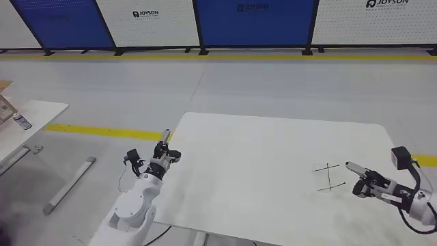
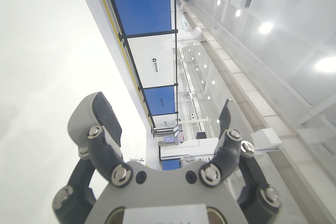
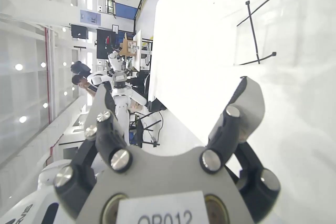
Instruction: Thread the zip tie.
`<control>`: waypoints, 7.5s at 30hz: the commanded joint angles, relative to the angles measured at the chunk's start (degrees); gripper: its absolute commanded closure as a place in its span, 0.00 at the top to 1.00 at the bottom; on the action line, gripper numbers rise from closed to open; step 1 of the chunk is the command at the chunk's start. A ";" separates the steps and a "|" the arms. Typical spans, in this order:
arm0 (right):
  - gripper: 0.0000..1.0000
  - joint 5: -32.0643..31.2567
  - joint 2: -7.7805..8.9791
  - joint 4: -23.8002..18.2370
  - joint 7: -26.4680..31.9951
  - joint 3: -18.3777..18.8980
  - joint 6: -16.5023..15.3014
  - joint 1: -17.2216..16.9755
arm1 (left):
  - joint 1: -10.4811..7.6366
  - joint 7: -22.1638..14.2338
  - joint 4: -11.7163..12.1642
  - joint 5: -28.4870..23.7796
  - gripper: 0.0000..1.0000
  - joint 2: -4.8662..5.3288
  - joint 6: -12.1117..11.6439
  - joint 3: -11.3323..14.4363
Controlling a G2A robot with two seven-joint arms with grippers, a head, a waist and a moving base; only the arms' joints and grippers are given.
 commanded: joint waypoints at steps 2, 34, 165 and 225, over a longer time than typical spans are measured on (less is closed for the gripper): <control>1.00 -1.93 0.70 0.41 3.42 1.61 -1.83 0.83 | 0.00 0.00 0.00 0.00 1.00 0.00 0.00 0.00; 1.00 -14.57 5.11 16.98 13.21 -16.69 -0.06 19.68 | 0.00 0.00 0.00 0.00 1.00 0.00 0.00 0.00; 0.00 -19.17 4.00 35.22 13.21 -38.65 2.96 36.87 | 0.00 0.00 0.00 0.00 1.00 0.00 0.00 0.00; 0.00 8.39 9.39 15.54 13.21 -22.23 -24.79 20.88 | 0.00 0.00 0.00 0.00 1.00 0.00 0.00 0.00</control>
